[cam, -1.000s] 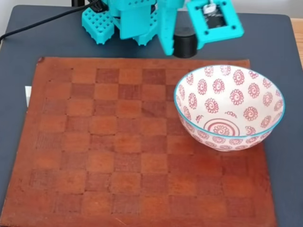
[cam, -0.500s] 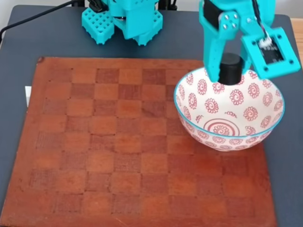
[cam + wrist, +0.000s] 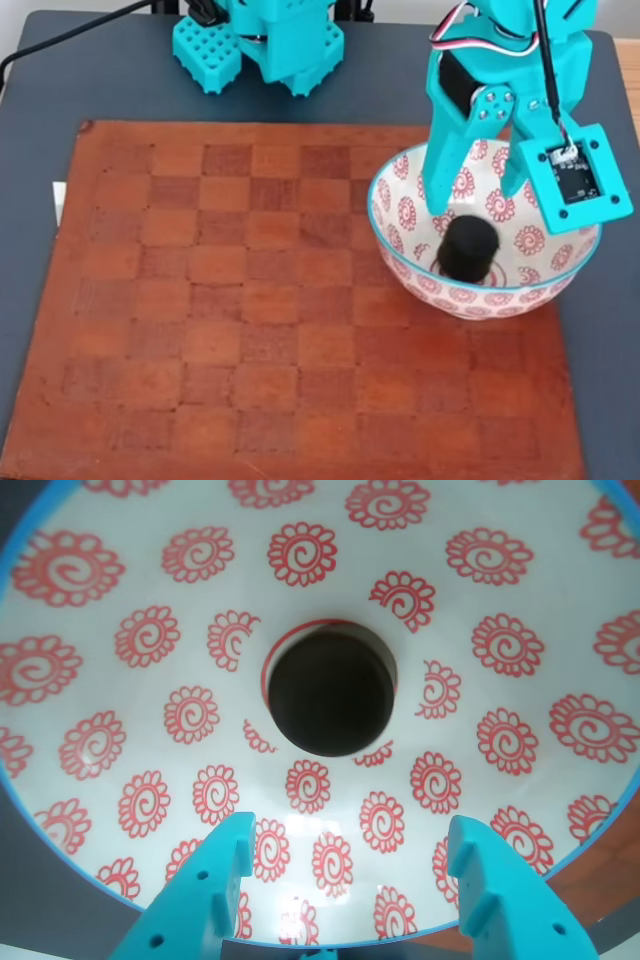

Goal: Grasp a black cylinder and put it in a bowl.

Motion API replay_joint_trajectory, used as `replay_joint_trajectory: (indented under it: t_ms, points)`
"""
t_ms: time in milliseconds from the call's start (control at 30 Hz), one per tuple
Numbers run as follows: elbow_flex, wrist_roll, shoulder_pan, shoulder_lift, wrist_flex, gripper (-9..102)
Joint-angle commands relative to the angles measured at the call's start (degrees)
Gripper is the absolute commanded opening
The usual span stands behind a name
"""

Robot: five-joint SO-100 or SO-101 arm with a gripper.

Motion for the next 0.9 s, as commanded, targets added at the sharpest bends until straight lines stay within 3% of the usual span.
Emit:
replay_joint_trajectory:
  t_ms: [0, 233, 467, 867]
  points:
    - [-1.8, 0.0, 0.1, 1.2, 0.6, 23]
    - [-1.3, -0.8, 1.4, 4.8, 0.9, 13]
    - [10.0, -0.7, 4.4, 19.3, 1.1, 0]
    - [36.6, -0.7, 14.4, 45.5, 0.4, 0]
